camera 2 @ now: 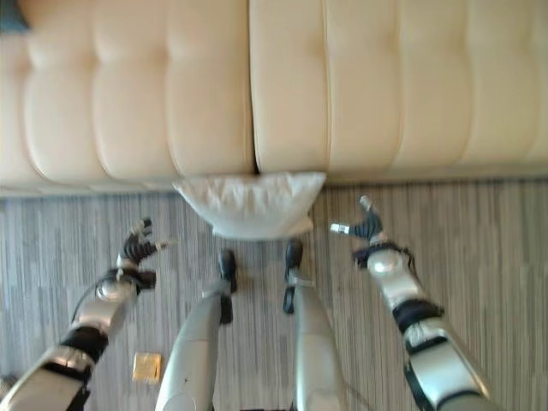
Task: Pick up all the scattered cushions and arrange them neatly on the sofa.
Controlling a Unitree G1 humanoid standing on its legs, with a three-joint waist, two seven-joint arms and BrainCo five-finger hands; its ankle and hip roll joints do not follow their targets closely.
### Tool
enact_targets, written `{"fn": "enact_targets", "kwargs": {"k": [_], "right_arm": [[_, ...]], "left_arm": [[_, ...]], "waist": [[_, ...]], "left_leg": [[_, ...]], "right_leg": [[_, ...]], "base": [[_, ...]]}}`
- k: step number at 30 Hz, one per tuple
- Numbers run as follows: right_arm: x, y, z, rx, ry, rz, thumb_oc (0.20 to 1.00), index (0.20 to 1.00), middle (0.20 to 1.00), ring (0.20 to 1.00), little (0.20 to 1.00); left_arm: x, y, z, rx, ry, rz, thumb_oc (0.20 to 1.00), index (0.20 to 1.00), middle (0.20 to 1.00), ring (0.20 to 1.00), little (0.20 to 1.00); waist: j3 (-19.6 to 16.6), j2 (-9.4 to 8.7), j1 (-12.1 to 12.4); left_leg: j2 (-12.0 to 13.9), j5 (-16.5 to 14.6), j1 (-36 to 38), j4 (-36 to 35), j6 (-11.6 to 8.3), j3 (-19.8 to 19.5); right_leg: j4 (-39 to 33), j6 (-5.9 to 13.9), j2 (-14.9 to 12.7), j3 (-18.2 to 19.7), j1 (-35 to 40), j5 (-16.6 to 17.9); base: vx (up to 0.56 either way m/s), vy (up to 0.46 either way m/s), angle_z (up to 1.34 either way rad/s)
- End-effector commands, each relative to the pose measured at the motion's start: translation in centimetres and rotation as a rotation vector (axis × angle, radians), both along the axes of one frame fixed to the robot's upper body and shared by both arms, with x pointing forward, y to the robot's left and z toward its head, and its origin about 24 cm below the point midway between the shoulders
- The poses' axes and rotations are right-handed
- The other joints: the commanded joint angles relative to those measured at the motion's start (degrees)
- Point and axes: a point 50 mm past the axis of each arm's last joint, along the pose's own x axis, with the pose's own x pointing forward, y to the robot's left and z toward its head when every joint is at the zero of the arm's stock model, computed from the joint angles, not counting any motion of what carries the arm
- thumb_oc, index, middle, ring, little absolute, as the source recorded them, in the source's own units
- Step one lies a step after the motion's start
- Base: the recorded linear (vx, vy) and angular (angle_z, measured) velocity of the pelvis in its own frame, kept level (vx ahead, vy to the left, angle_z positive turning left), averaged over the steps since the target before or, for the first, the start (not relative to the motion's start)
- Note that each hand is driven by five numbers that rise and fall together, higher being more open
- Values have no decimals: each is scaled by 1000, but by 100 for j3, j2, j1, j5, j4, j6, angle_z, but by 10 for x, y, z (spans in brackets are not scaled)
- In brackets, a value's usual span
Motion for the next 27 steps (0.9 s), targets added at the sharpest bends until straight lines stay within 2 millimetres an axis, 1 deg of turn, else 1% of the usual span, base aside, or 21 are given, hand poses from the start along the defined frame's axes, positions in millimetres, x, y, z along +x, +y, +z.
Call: {"fn": "enact_targets", "kwargs": {"k": [1, 2, 3, 4, 5, 6, 8, 10, 11, 12, 13, 14, 15, 17, 19, 21, 23, 24, 25, 27], "right_arm": [[2, -1, 6, 75, -58, -51, 1000, 1000, 1000, 1000, 1000], [8, 7, 15, 84, -83, -41, 1000, 1000, 1000, 1000, 1000], [13, 14, 25, 82, -107, -13, 1000, 1000, 1000, 1000, 1000], [22, 27, 40, 75, -133, 18, 1000, 1000, 1000, 1000, 1000], [22, 28, 41, 76, -134, 18, 1000, 1000, 1000, 1000, 1000], [29, 42, 52, 102, -163, 46, 1000, 1000, 1000, 1000, 1000], [37, 60, 76, 129, -220, 80, 1000, 1000, 1000, 1000, 1000], [44, 88, 94, 169, -258, 142, 1000, 1000, 1000, 1000, 1000], [45, 102, 100, 195, -270, 173, 1000, 1000, 1000, 1000, 1000], [46, 135, 111, 238, -291, 254, 1000, 1000, 1000, 1000, 1000], [46, 135, 112, 239, -292, 254, 272, 272, 272, 272, 272], [45, 147, 117, 264, -307, 285, 200, 200, 200, 200, 200], [44, 157, 123, 291, -324, 318, 200, 200, 200, 200, 200], [39, 172, 128, 324, -354, 369, 200, 200, 200, 200, 200], [35, 180, 134, 325, -392, 416, 200, 200, 200, 200, 200], [30, 182, 135, 289, -416, 447, 200, 200, 200, 200, 200], [26, 178, 128, 274, -417, 458, 200, 200, 200, 200, 200], [24, 176, 125, 274, -425, 466, 200, 200, 200, 200, 200], [21, 173, 118, 281, -420, 464, 200, 200, 200, 200, 200], [12, 163, 103, 293, -415, 471, 200, 200, 200, 200, 200]], "left_arm": [[0, 23, 20, -4, -95, 112, 1000, 1000, 1000, 1000, 1000], [7, 20, 32, 2, -131, 98, 1000, 1000, 1000, 1000, 1000], [11, 17, 39, 5, -149, 83, 1000, 1000, 1000, 1000, 1000], [19, 14, 51, 23, -169, 76, 1000, 1000, 1000, 1000, 1000], [19, 14, 52, 23, -170, 76, 1000, 1000, 1000, 1000, 1000], [29, 7, 68, 33, -208, 58, 1000, 1000, 1000, 1000, 1000], [43, -6, 95, 65, -264, 21, 1000, 1000, 1000, 1000, 1000], [60, -27, 127, 84, -325, -28, 1000, 1000, 1000, 1000, 1000], [65, -37, 137, 87, -343, -51, 1000, 1000, 1000, 1000, 1000], [74, -60, 156, 85, -379, -98, 1000, 1000, 1000, 1000, 1000], [75, -61, 157, 85, -381, -98, 1000, 1000, 1000, 1000, 1000], [77, -72, 163, 78, -404, -122, 589, 589, 589, 589, 589], [78, -85, 172, 68, -440, -156, 200, 200, 200, 200, 200], [75, -104, 181, 56, -502, -216, 200, 200, 200, 200, 200], [72, -116, 186, 33, -550, -259, 200, 200, 200, 200, 200], [67, -126, 188, 15, -591, -297, 200, 200, 200, 200, 200], [58, -136, 186, -17, -633, -337, 200, 200, 200, 200, 200], [54, -140, 184, -35, -648, -359, 200, 200, 200, 200, 200], [49, -141, 178, -56, -655, -366, 200, 200, 200, 200, 200], [40, -138, 159, -103, -641, -363, 200, 200, 200, 200, 200]], "waist": [[-530, 39, -39], [-545, 45, -45], [-533, 43, -44], [-602, 59, -21], [-615, 62, -22], [-629, 77, -7], [-664, 98, 4], [-672, 124, 12], [-684, 138, 17], [-700, 157, 50], [-696, 154, 52], [-716, 177, 79], [-726, 206, 109], [-756, 251, 128], [-805, 252, 138], [-866, 249, 126], [-937, 240, 117], [-981, 230, 116], [-999, 214, 112], [-1034, 164, 106]], "left_leg": [[170, -804, -662, 929, -159, -42], [193, -891, -1006, 1197, -139, -60], [208, -936, -1256, 1404, -119, -86], [205, -1010, -1717, 1690, -87, -185], [206, -1016, -1752, 1710, -87, -189], [200, -1053, -1977, 1858, -66, -216], [141, -1070, -2312, 2039, -33, -243], [68, -1062, -2550, 2171, -22, -284], [43, -1059, -2632, 2203, -17, -298], [-5, -1037, -2695, 2165, 3, -310], [-6, -1036, -2701, 2166, 3, -309], [-24, -1020, -2717, 2133, 9, -297], [-55, -998, -2736, 2112, 16, -308], [-98, -963, -2677, 2022, 12, -319], [-117, -912, -2544, 1851, 2, -295], [-135, -832, -2359, 1534, -21, -278], [-126, -724, -1992, 1119, -56, -279], [-128, -679, -1804, 933, -79, -277], [-128, -634, -1552, 745, -90, -258], [-114, -565, -903, 301, -130, -220]], "right_leg": [[1078, 422, -84, 391, -661, -1135], [1285, 393, -66, 423, -972, -1180], [1477, 371, -66, 447, -1208, -1213], [1688, 361, -42, 482, -1608, -1245], [1704, 361, -42, 480, -1640, -1251], [1838, 353, -13, 515, -1863, -1258], [1981, 347, -13, 517, -2162, -1263], [2125, 334, -34, 492, -2393, -1281], [2181, 327, -44, 493, -2484, -1287], [2220, 326, -33, 485, -2579, -1286], [2223, 326, -34, 487, -2586, -1286], [2200, 336, -32, 493, -2615, -1272], [2202, 346, -50, 482, -2626, -1261], [2130, 355, -63, 487, -2549, -1239], [2023, 355, -70, 476, -2446, -1209], [1773, 381, -81, 474, -2289, -1150], [1403, 420, -97, 459, -1941, -1057], [1258, 445, -107, 458, -1773, -1029], [1090, 461, -116, 450, -1550, -994], [708, 505, -124, 404, -955, -928]], "base": [[-23, -13, -7], [-21, -12, -12], [-26, -35, -14], [-12, -27, -14], [-2, -23, -10], [-6, -3, -3], [-6, -12, 2], [-15, -16, 6], [-26, 17, 6], [-18, 19, 5], [0, 0, 0], [0, 0, 0], [0, 0, 0], [-12, 6, 7], [-6, 7, 17], [-5, 16, 9], [-30, 15, 8], [-42, -1, 8], [-27, -6, 3], [0, 0, 0]]}}
